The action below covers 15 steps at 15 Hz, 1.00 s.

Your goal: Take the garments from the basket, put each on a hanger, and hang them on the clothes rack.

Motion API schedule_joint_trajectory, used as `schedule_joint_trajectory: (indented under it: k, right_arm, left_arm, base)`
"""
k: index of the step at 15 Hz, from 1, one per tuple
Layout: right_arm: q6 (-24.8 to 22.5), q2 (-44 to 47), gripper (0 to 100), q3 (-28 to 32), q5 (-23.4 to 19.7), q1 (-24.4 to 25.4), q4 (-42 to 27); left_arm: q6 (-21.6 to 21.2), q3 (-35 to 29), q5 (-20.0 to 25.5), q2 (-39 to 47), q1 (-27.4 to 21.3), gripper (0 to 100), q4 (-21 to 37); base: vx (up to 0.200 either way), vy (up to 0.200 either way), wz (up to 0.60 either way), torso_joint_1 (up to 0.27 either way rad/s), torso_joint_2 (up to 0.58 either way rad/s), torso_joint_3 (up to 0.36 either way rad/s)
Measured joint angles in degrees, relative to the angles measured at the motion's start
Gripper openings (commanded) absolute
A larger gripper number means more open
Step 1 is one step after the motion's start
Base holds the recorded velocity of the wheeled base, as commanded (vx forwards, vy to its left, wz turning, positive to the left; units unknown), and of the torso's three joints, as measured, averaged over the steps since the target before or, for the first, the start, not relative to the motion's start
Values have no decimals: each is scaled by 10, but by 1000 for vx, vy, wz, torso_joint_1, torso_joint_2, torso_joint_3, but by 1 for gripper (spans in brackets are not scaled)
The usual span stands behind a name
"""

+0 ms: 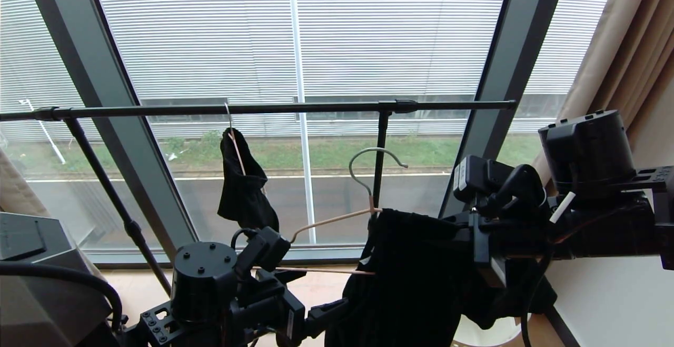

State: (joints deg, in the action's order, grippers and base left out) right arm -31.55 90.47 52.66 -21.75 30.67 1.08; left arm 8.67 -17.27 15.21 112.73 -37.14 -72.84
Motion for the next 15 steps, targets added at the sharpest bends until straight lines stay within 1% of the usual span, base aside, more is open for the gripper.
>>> schedule_joint_trajectory:
  k: [4, 7, 9, 12, 13, 14, 15]
  right_arm:
    - [0, 0, 0, -2, 0, 5, 0]
    - [0, 1, 0, -2, 0, 7, 1]
    - [1, 1, 0, -1, 0, 7, 1]
    - [2, 4, 0, 3, -1, -7, 4]
    - [2, 4, 0, 4, -1, -11, 4]
    - [2, 5, 0, 5, -1, -15, 4]
    - [3, 7, 0, 7, -2, -22, 4]
  left_arm:
    - [0, 1, -5, 15, -3, 100, -3]
    - [0, -1, -16, 29, -4, 100, -21]
    - [2, 3, -19, 34, -4, 100, -46]
    - [4, 22, -16, 36, -5, 100, -91]
    - [4, 25, -16, 36, -5, 100, -92]
    - [5, 29, -14, 37, -5, 100, -105]
    - [14, 34, -11, 39, -5, 100, -129]
  base:
    - [0, 0, 0, 0, 0, 0]
    - [0, 0, 0, 0, 0, 0]
    - [0, 0, 0, 0, 0, 0]
    - [0, 0, 0, 0, 0, 0]
    - [0, 0, 0, 0, 0, 0]
    - [0, 0, 0, 0, 0, 0]
    - [0, 0, 0, 0, 0, 0]
